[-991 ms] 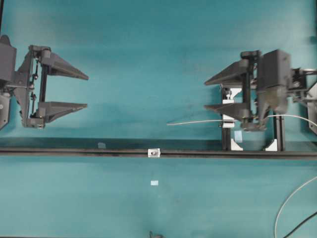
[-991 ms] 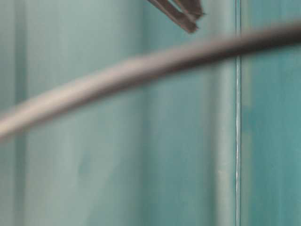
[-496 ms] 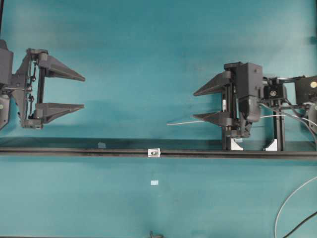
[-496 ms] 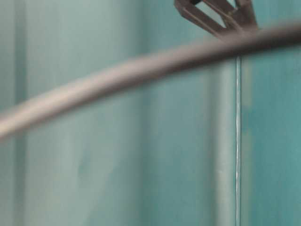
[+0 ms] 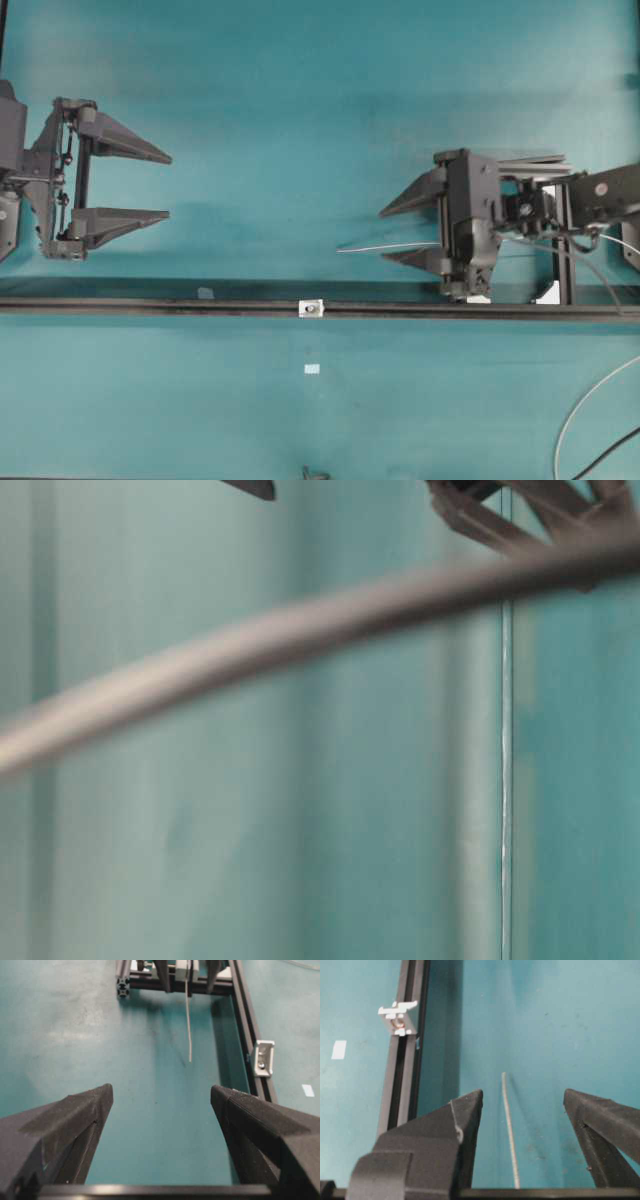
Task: Insert the wire through the hole in the metal fitting marked with a red label.
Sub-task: 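Lower the right gripper and close it on the grey wire end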
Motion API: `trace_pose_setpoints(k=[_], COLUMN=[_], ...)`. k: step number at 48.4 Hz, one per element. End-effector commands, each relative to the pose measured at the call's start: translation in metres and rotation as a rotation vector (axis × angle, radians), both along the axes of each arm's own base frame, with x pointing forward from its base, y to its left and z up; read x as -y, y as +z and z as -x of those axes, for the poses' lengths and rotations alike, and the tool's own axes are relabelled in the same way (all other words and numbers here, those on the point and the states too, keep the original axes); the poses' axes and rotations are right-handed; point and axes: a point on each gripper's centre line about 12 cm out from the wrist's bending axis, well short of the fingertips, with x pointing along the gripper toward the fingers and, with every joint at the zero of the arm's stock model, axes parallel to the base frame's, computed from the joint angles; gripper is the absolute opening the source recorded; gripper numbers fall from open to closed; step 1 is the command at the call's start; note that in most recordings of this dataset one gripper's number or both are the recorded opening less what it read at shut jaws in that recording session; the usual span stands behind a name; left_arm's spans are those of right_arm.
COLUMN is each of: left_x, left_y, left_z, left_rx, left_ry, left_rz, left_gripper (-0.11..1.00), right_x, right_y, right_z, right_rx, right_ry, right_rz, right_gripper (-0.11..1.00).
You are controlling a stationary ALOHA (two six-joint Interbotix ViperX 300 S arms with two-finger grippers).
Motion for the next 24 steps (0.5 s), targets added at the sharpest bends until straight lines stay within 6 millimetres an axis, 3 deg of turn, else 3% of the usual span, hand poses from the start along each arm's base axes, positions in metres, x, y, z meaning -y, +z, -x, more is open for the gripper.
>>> trace_pose_setpoints(k=[1,24], left_x=[-0.001,-0.005], left_y=[0.003,-0.013], left_z=[-0.002,-0.023], left_rx=[0.012,-0.08], left_ry=[0.003,0.02], left_rz=[0.0,-0.001], left_gripper=[0.56,0.56], right_x=[-0.005,-0.006], right_y=[0.008,-0.008], right_z=[-0.008,-0.012], right_rx=[0.033,-0.081], right_ry=[0.011,-0.01], right_rz=[-0.006,-0.037], right_gripper=[0.76,0.76])
